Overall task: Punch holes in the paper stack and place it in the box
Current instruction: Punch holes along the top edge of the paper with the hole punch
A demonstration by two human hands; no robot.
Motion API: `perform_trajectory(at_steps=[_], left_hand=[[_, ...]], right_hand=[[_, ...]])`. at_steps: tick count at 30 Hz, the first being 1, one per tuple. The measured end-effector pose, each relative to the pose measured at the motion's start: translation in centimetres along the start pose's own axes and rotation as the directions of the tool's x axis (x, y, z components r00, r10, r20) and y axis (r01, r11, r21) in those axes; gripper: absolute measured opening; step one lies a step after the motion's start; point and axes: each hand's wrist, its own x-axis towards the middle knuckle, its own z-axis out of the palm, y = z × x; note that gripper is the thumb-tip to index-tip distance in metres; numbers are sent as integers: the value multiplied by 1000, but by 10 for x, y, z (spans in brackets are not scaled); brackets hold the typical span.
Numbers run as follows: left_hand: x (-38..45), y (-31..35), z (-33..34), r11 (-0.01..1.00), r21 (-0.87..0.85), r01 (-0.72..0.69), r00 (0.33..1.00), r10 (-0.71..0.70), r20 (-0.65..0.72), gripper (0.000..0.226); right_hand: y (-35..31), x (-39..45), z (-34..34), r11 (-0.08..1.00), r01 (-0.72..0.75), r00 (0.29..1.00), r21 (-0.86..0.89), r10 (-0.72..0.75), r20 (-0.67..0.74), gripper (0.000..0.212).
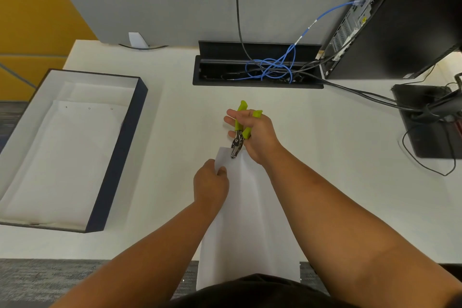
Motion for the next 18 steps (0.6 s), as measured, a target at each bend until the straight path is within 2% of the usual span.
perform_trajectory(at_steps=[4,9,11,14,18], left_hand=[[1,1,-4,998,-49,-36,999,36,9,28],[5,0,-5,986,-159,53,998,-46,45,14],[7,1,-5,987,-161,32,999,-28,27,10],[11,1,-5,988,-157,-5,1000,6,3,20],[19,-4,-2,979,-202,17,1000,-17,0,29]], right_hand=[[-4,0,1,1000,-10,1000,4,10,6,13],[-4,-2,8,999,6,999,-44,-5,34,13],[-3,-2,9,998,12,999,-57,-10,40,13],[-3,-2,11,998,13,998,-69,-8,62,14],[-4,-1,12,996,9,996,-87,-1,90,15]])
